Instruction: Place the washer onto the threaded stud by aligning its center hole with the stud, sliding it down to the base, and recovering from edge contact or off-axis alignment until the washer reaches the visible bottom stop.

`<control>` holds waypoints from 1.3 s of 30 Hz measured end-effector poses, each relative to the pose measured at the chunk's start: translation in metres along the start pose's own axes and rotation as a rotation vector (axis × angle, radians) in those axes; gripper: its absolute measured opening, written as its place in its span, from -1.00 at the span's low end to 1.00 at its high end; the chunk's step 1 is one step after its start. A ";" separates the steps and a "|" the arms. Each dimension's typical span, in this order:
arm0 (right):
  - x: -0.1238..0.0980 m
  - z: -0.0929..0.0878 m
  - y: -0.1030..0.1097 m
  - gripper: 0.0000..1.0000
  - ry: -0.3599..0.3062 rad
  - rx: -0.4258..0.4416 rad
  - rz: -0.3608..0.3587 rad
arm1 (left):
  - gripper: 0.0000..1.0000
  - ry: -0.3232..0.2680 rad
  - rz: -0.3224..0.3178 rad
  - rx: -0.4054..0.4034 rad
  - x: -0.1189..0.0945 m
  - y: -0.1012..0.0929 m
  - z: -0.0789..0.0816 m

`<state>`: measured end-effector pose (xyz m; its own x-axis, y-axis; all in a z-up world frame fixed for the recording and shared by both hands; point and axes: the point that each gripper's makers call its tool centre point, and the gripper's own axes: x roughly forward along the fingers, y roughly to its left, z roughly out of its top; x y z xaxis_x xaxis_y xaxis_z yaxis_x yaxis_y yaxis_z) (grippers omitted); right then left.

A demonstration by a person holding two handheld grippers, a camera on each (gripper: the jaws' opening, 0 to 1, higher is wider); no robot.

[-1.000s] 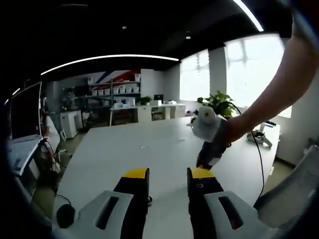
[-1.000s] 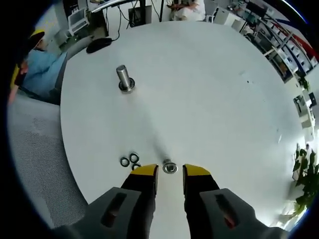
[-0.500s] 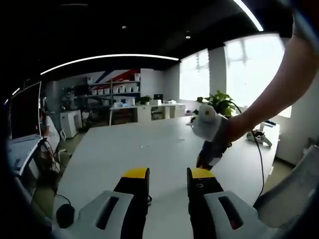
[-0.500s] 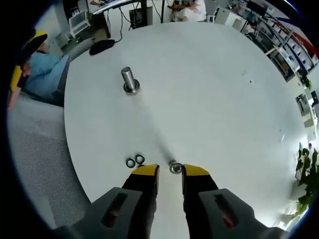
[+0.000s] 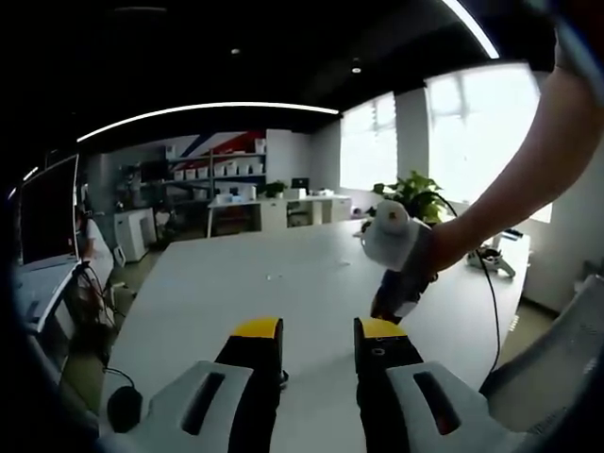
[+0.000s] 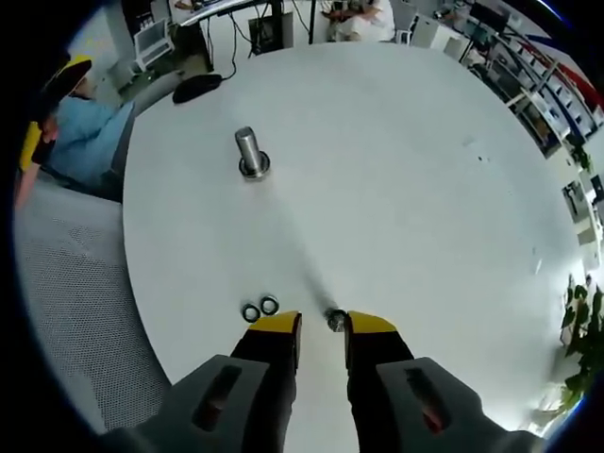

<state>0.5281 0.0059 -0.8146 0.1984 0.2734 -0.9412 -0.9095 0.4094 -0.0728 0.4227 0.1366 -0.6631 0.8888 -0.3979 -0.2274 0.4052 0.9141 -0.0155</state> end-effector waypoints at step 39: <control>0.004 -0.027 0.009 -0.59 0.033 0.050 -0.004 | -0.43 -0.004 -0.007 -0.004 0.001 -0.002 0.001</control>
<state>0.5107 -0.0132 -0.8282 0.1894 0.2433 -0.9513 -0.8890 0.4539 -0.0609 0.4233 0.1342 -0.6629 0.8869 -0.4043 -0.2234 0.4103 0.9117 -0.0210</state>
